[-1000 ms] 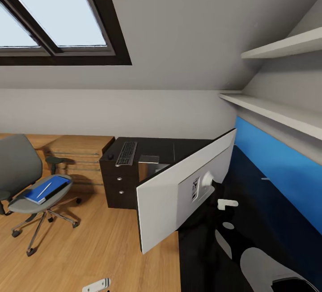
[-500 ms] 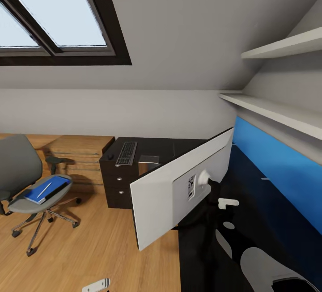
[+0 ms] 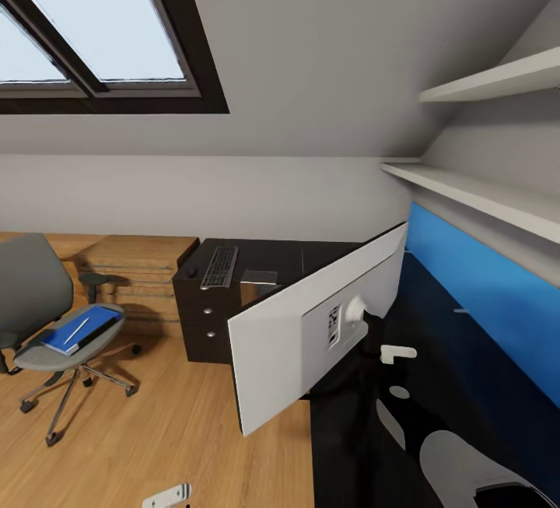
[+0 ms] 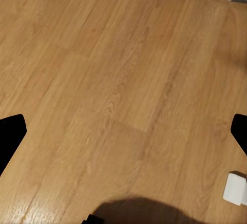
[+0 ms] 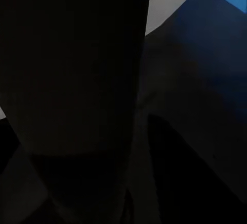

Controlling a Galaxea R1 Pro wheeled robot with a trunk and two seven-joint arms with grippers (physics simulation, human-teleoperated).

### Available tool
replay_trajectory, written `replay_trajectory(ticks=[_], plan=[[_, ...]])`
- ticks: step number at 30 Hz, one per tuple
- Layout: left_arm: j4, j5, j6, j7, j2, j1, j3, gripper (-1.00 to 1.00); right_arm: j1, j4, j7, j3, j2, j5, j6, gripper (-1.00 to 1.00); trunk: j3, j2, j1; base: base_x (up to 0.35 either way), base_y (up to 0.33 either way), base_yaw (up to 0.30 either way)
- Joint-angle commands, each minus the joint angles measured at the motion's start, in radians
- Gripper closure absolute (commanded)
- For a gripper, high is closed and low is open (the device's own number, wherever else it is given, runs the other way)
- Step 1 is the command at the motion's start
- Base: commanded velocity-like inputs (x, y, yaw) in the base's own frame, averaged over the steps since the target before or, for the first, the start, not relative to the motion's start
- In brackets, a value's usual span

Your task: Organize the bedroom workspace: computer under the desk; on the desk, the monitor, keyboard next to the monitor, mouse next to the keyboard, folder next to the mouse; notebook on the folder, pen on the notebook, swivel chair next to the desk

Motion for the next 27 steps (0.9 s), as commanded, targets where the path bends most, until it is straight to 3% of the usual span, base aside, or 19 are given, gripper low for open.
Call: replay_trajectory(ticks=[1, 8, 21, 22, 23, 24, 27], plan=[[-0.003, 0.008, 0.003, 0.007, 0.0, 0.0, -0.002, -1.0, -0.001, 0.0, -0.006, 0.008, -0.001, -0.012, -0.006, 1.0, -0.001, -0.001, 0.0, 0.0, 0.0, -0.102], [-0.003, 0.008, 0.004, 0.008, 0.0, 0.0, 0.0, -1.0, -0.001, 0.0, -0.005, 0.008, -0.002, -0.012, -0.006, 1.0, 0.003, -0.001, 0.0, -0.044, -0.117, -0.164], [-0.008, 0.008, 0.0, 0.012, 0.002, 0.0, 0.003, -1.0, -0.001, 0.0, -0.005, 0.008, -0.002, -0.012, -0.006, 1.0, 0.004, -0.001, 0.0, -0.059, -0.249, -0.016], [-0.029, 0.01, -0.054, 0.01, 0.014, 0.0, 0.034, -1.0, -0.001, 0.0, -0.006, 0.008, -0.002, -0.012, -0.006, 1.0, 0.004, -0.001, 0.0, 0.0, -0.044, 0.0], [-0.074, 0.011, -0.064, 0.009, 0.019, 0.0, 0.07, -1.0, -0.001, 0.0, -0.006, 0.008, -0.002, -0.012, -0.006, 1.0, 0.004, -0.001, 0.0, 0.0, -0.022, 0.0], [-0.17, 0.012, -0.067, 0.009, 0.021, 0.0, 0.129, -1.0, -0.001, 0.0, -0.006, 0.008, -0.002, -0.012, -0.006, 1.0, 0.004, -0.001, 0.0, 0.0, -0.009, 0.0], [-0.275, 0.013, -0.035, 0.01, 0.019, 0.0, 0.183, -1.0, -0.001, 0.0, -0.007, 0.008, -0.002, -0.012, -0.006, 1.0, 0.004, -0.001, 0.0, 0.0, -0.005, 0.0]])
